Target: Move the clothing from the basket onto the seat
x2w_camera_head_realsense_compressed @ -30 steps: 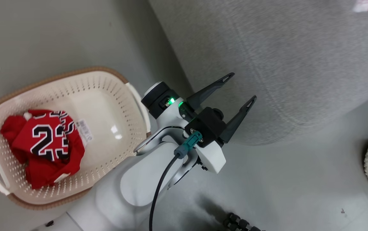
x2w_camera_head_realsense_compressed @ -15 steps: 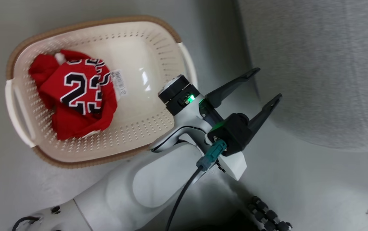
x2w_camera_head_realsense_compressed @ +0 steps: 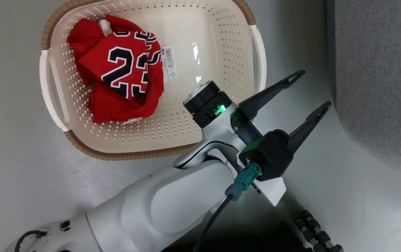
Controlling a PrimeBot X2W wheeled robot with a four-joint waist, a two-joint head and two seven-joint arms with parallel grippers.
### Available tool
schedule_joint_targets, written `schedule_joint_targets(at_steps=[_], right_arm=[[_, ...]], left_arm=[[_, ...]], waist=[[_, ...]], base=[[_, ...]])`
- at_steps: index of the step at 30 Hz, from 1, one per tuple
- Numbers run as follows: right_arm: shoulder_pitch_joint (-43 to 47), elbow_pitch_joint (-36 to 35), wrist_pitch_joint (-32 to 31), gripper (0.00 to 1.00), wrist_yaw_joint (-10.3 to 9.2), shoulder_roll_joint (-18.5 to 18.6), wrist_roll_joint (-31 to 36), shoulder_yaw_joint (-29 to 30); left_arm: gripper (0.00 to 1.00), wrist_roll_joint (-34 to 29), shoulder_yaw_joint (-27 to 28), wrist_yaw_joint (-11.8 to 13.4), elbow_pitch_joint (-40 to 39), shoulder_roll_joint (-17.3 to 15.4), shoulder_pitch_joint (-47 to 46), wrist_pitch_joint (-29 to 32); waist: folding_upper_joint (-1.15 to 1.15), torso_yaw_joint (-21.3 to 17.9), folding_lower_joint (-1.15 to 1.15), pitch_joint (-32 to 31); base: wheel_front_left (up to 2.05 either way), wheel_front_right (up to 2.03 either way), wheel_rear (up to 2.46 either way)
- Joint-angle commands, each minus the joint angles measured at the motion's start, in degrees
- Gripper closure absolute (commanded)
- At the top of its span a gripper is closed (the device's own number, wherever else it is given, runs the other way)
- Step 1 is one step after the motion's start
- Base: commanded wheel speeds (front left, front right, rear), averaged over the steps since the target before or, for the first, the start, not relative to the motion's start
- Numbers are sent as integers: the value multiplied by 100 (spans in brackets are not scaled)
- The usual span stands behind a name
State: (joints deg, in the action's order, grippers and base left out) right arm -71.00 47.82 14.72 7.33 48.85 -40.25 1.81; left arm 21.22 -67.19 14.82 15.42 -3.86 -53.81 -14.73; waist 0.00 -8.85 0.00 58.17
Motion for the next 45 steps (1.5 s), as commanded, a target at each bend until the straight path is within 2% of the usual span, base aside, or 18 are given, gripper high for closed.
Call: schedule_joint_targets(at_steps=[1, 2, 3, 14, 25, 35, 45], right_arm=[[381, -220, 28, 77, 16, 282, -139, -117], [466, -292, 28, 30, 16, 262, -186, -175], [572, -371, 28, 0, 16, 247, -214, -245], [1652, -1459, 28, 0, 16, 189, -183, -143], [2812, -2682, 28, 0, 16, 113, -239, -75], [3712, -3532, 28, 0, 16, -171, -277, -259], [4505, -4023, 28, 0, 16, -704, -188, -633]], left_arm=[[0, 24, 55, 59, -194, 98, -41, -27], [0, 32, 60, 67, -206, 98, -36, -27], [0, 42, 69, 69, -216, 98, -27, -27], [0, 32, 342, 68, -385, 98, 163, -27], [0, -158, 1211, 88, -600, 98, 985, -27], [0, -535, 2537, 12, -884, 98, 2224, -27], [0, -998, 3980, -287, -1152, 97, 3515, -27]], waist=[[0, 47, 0, 15], [0, 58, 0, -5], [0, 66, 0, -35], [0, 188, 0, -599], [0, 537, 0, -1726], [0, 882, 0, -2911], [0, 1179, 0, -3913]], base=[[0, 0, 0], [0, 0, 0], [0, 0, 0], [0, 0, 0], [0, 0, 0], [0, 0, 0], [0, 0, 0]])
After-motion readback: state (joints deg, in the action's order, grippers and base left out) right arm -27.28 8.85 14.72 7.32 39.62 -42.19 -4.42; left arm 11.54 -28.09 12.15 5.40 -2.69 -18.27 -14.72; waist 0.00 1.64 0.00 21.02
